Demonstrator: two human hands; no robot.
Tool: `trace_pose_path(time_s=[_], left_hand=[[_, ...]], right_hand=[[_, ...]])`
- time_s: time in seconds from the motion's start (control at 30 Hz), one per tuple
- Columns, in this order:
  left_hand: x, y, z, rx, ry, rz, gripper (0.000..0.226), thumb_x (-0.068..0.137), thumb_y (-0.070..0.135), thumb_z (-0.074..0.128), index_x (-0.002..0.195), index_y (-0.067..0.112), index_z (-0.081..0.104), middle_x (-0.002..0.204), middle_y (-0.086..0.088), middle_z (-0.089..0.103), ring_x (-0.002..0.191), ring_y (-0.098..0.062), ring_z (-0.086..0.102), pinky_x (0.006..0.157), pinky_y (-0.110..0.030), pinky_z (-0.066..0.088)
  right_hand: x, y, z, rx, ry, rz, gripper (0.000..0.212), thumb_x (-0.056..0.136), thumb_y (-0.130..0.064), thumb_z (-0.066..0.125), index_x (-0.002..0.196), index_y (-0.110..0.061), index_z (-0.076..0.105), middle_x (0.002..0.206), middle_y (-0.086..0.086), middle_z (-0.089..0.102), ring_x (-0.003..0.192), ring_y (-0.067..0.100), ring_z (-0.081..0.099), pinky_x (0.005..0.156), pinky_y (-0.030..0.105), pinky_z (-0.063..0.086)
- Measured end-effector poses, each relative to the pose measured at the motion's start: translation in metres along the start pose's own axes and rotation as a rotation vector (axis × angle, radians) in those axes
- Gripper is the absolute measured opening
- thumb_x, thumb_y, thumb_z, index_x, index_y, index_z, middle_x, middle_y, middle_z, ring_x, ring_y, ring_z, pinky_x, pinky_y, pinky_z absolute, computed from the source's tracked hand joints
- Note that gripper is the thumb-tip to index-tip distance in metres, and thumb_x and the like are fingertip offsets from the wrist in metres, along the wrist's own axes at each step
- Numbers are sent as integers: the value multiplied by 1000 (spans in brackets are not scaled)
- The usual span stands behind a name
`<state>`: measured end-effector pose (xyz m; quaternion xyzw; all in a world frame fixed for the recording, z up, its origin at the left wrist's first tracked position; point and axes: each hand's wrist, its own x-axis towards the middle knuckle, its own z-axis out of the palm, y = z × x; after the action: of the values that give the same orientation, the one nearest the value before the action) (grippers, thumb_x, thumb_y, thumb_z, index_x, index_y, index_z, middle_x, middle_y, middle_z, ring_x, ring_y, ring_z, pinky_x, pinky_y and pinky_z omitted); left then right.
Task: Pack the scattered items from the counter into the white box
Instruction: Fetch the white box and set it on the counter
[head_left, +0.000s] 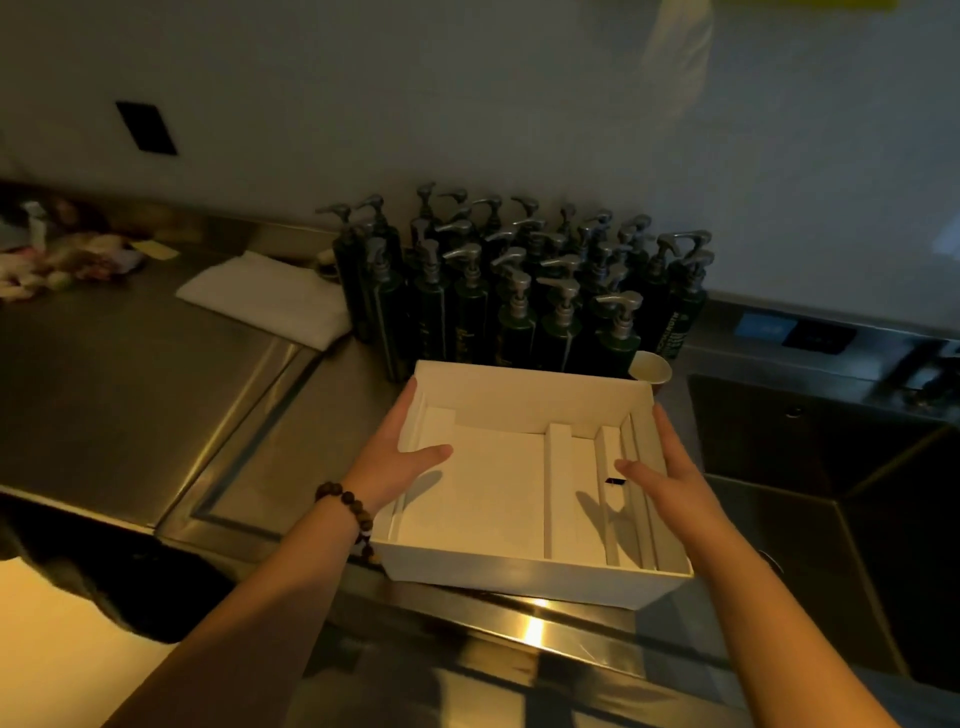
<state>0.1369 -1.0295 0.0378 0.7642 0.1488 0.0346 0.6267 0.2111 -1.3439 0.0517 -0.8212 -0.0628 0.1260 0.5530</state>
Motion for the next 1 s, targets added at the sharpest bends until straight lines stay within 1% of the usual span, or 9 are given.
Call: trace_pose_path(time_s=[0.13,0.27,0.37,0.47,0.6,0.67,0.73,0.87,1.0], left_hand=[[-25,-8,-57,-41,125,-50,88,80,21,71,142,49,15,134,18,37,121,-6,39,96,-30,34],[-59,-17,-125,-40,264,-75,87,79,27,72,142,48,16,130,22,37,114,0,40,93,-26,32],[-82,-24,-182,-29,363,-62,87,79,30,72,145,41,16,138,16,34,121,-4,37,97,-27,31],[-101,-34,-247,-61,419,-68,87,80,28,71,146,42,15,151,8,27,135,-15,31,110,-39,29],[-112,-55,-342,-43,463,-71,88,81,30,70,145,42,12,155,7,17,140,-18,21,113,-43,24],[-111,-64,-391,-2,470,-75,89,80,32,71,146,41,12,156,7,15,141,-18,21,113,-44,24],[-105,-71,-439,14,454,-82,89,79,32,72,145,42,13,155,5,19,139,-21,26,111,-47,28],[-90,-74,-519,23,410,-63,91,79,29,73,146,39,13,153,5,23,134,-18,33,108,-41,34],[-62,-76,-582,96,371,-97,90,79,35,72,145,43,11,155,7,18,139,-19,22,110,-39,25]], right_hand=[[9,-32,52,-5,-110,-76,78,86,-36,61,136,-64,8,154,-11,22,134,14,27,105,47,28],[15,-65,124,-19,-218,-137,78,84,-43,62,133,-67,7,152,-12,25,135,20,31,98,42,32],[17,-96,185,-40,-260,-167,79,78,-49,63,129,-72,7,149,-11,31,130,21,37,88,38,33],[17,-126,252,-50,-315,-190,81,74,-51,64,125,-77,5,146,-12,35,124,19,42,87,40,35],[18,-162,351,-33,-354,-231,81,81,-42,64,119,-81,4,152,-10,25,127,15,35,84,33,36],[19,-176,396,-48,-341,-203,79,83,-42,63,126,-75,5,154,-9,22,134,23,32,97,45,35],[22,-189,438,-49,-328,-169,78,83,-44,62,130,-70,6,155,-9,21,136,27,30,102,51,31],[28,-217,506,-12,-285,-140,78,82,-44,62,135,-64,8,156,-6,18,137,27,28,103,50,31],[44,-241,558,26,-296,-82,81,84,-36,62,139,-59,7,156,-6,18,135,27,29,95,46,34]])
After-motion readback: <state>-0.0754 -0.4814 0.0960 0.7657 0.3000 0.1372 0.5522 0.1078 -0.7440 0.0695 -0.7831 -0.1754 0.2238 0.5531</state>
